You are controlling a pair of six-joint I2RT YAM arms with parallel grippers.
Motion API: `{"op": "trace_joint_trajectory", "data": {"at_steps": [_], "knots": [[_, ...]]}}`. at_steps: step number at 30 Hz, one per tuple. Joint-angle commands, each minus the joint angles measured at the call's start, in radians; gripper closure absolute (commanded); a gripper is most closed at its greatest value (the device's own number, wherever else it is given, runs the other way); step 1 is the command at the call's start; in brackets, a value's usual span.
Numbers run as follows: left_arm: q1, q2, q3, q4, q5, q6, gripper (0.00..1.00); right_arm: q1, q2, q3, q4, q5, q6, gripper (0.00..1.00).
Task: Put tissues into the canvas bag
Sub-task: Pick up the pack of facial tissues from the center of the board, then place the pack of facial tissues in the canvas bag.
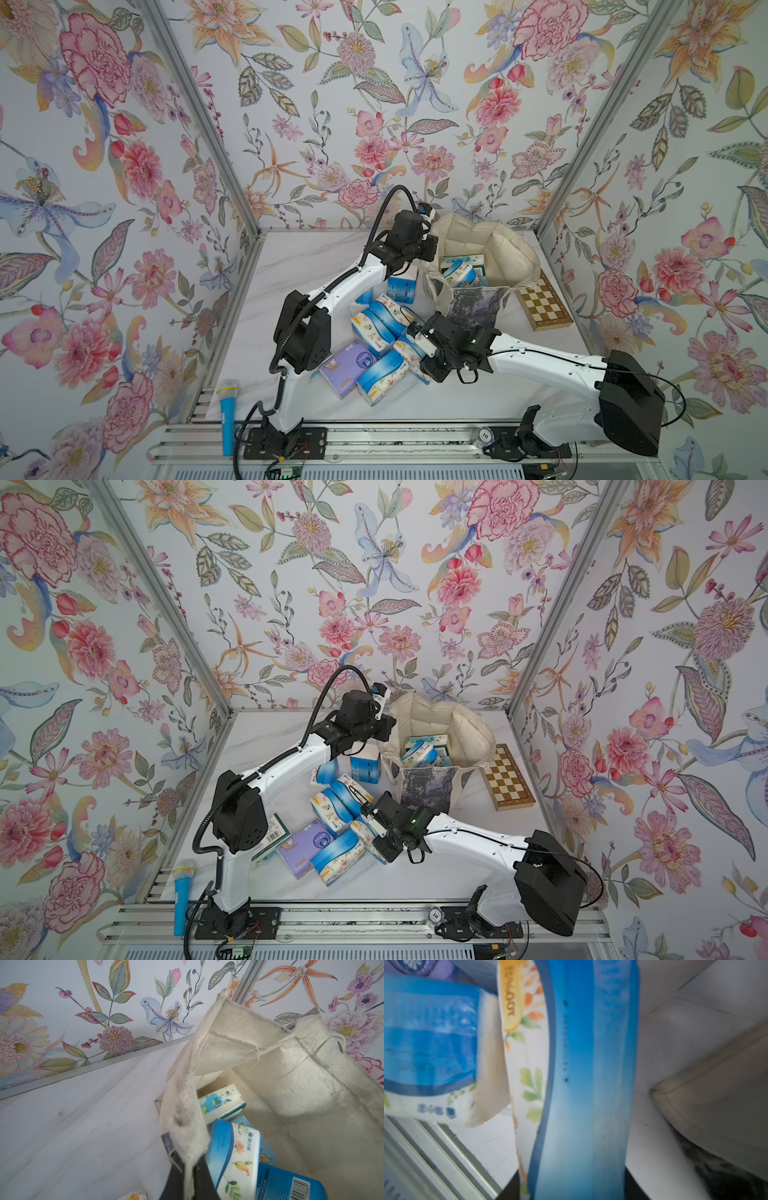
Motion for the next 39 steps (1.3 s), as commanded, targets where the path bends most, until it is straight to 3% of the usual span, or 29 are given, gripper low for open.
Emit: {"op": "trace_joint_trajectory", "data": {"at_steps": [1,13,19,26,32,39], "knots": [[0.002,-0.023,-0.011,0.041,0.008,0.002,1.00,-0.006,-0.046,0.028,-0.025,-0.009,0.005,0.67],[0.007,-0.019,-0.007,0.043,0.005,-0.003,1.00,-0.061,-0.502,0.192,-0.040,-0.094,-0.060,0.72],[0.007,-0.014,-0.008,0.039,0.014,-0.007,1.00,-0.123,-0.587,0.308,0.042,0.088,-0.128,0.67],[0.006,-0.027,-0.023,0.033,0.014,-0.007,1.00,-0.259,-0.440,0.412,0.162,0.298,-0.235,0.67],[0.006,-0.038,-0.033,0.030,0.013,-0.003,1.00,-0.507,-0.251,0.482,0.080,0.225,-0.140,0.68],[0.008,-0.043,-0.036,0.023,-0.003,0.009,1.00,-0.589,-0.208,0.490,-0.132,0.025,-0.080,0.68]]}}
